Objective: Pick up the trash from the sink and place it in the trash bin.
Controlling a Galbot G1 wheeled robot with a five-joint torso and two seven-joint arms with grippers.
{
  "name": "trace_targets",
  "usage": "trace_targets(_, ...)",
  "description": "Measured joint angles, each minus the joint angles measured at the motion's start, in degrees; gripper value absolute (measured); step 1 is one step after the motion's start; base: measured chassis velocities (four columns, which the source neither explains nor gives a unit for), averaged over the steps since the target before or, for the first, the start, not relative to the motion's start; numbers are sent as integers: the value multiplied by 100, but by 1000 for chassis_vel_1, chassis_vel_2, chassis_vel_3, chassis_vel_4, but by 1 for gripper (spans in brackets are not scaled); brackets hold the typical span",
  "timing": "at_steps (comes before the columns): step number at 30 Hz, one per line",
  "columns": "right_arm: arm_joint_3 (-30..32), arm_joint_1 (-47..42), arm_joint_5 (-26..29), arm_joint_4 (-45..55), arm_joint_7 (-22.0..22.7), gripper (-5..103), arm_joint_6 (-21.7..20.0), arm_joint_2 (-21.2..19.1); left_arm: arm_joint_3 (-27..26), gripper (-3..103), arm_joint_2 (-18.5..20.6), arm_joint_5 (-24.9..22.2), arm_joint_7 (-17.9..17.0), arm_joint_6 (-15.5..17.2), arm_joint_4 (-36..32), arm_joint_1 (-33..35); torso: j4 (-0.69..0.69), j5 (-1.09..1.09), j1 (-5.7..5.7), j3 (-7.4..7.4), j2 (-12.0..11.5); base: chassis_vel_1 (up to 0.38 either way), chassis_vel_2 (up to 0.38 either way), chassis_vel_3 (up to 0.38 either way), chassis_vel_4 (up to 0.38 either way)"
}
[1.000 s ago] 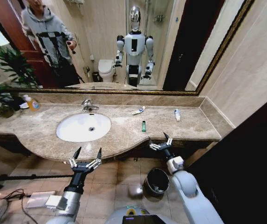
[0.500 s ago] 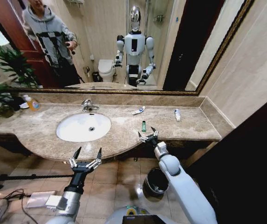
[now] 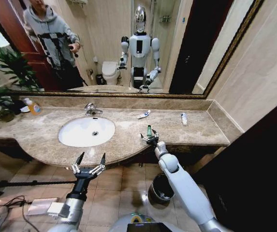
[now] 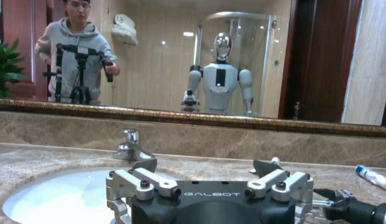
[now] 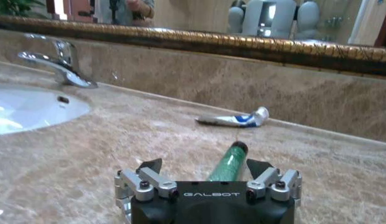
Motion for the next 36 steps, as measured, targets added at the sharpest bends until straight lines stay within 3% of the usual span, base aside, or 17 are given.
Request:
trace_targets(2, 16, 20, -8, -57, 20, 91, 7, 0, 0, 100, 0, 0, 0, 0, 0, 0, 0, 0, 0, 0, 0, 0, 0, 0, 0)
trace_targets(7, 87, 57, -122, -218, 37, 70, 134, -47, 0, 100, 0, 0, 0, 0, 0, 0, -1, -1, 0, 0, 0, 0, 0, 0, 0)
trace_targets(13, 146, 21, -125, -221, 37, 53, 177, -53, 0, 100, -1, 0, 0, 0, 0, 0, 0, 0, 0, 0, 0, 0, 0, 0, 0)
trace_targets(16, 170, -5, -127, -207, 33, 37, 184, -57, 0, 100, 0, 0, 0, 0, 0, 0, 0, 0, 0, 0, 0, 0, 0, 0, 0)
trace_targets(22, 194, -18, -122, -177, 31, 21, 186, -62, 0, 100, 0, 0, 0, 0, 0, 0, 0, 0, 0, 0, 0, 0, 0, 0, 0)
trace_targets(24, 195, -23, -116, -164, 31, 21, 186, -68, 0, 100, -1, 0, 0, 0, 0, 0, 0, 0, 0, 0, 0, 0, 0, 0, 0)
trace_targets(26, 203, -45, -99, -104, 31, 12, 183, -83, 0, 100, 0, 0, 0, 0, 0, 0, 0, 0, 0, 0, 0, 0, 0, 0, 0)
trace_targets(30, 243, -106, -66, 20, 32, 7, 173, -123, 0, 100, 0, 0, 0, 0, 0, 0, 0, 0, 0, 0, 0, 0, 0, 0, 0)
trace_targets(36, 346, -253, -13, 217, 32, 7, 168, -201, 0, 100, 0, 0, 0, 0, 0, 0, 0, 0, 0, 0, 0, 0, 0, 0, 0)
